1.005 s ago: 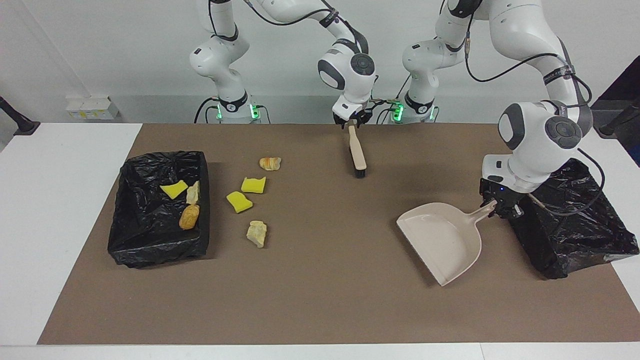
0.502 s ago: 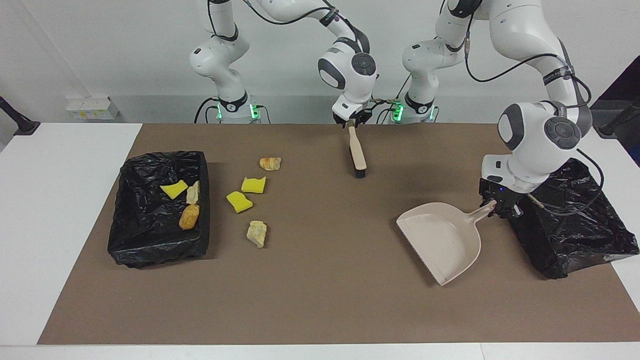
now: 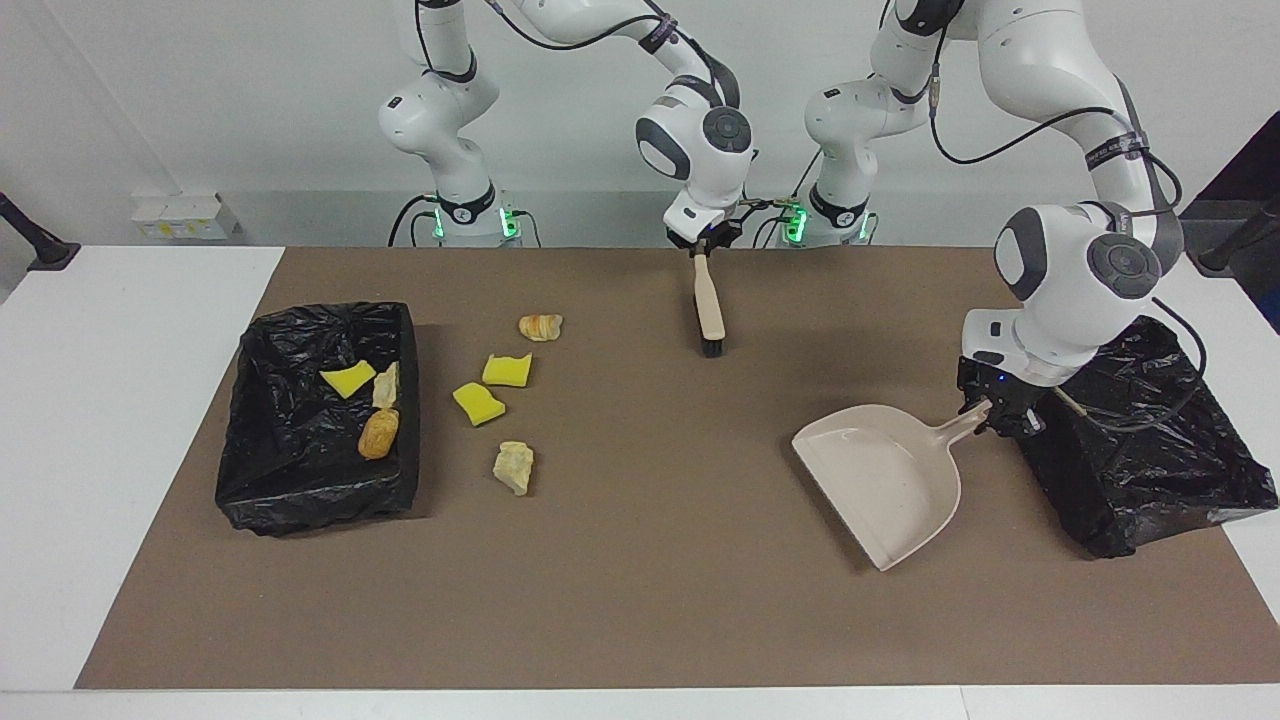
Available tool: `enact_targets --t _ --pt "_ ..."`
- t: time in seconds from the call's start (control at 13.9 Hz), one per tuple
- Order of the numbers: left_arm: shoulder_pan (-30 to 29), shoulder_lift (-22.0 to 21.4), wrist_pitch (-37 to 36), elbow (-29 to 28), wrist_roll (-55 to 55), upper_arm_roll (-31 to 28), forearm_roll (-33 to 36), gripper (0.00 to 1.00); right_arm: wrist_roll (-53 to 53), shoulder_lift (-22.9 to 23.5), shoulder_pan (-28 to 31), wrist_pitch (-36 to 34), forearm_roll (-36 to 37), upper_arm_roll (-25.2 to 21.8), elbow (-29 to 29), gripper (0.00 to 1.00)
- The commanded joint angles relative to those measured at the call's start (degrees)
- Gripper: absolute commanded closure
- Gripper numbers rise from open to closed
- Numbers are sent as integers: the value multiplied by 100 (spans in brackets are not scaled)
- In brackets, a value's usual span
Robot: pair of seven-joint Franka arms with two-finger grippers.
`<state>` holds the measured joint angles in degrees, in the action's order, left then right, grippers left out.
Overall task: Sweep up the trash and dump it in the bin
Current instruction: 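Bring the dustpan to table center while the right gripper lifts the brush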
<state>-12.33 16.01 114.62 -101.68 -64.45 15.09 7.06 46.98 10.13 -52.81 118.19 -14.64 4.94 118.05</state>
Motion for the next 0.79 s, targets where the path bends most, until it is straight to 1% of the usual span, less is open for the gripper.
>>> enact_targets --t 0.0,0.07,0.14,0.22,0.29,0.36,0.5,0.72 --pt "203 -71 -45 -1 -59 12 391 100 -661 -20 305 -845 56 -19 -517 100" --pt "352 -80 -45 16 -67 21 471 100 -873 -37 480 -1224 179 -19 -737 100" --pt "371 -80 -54 8 -76 38 455 100 -1041 -116 647 -1445 311 -19 -844 100" --pt "398 -97 -97 -36 -102 64 454 100 -1329 -282 840 -1596 443 -19 -862 100" --pt "563 -124 -107 -106 -355 82 437 100 -1654 -440 1129 -1771 514 -19 -871 100" --pt "678 -150 -133 -142 -488 91 411 100 -1771 -503 1367 -1921 532 -28 -915 100" --pt "1064 -299 -317 -291 -402 82 393 100 -1815 -495 1911 -2281 811 -28 -1160 100" --pt "1294 -580 -265 -800 46 91 43 100 -2069 -302 2563 -2782 1216 -28 -1512 100"
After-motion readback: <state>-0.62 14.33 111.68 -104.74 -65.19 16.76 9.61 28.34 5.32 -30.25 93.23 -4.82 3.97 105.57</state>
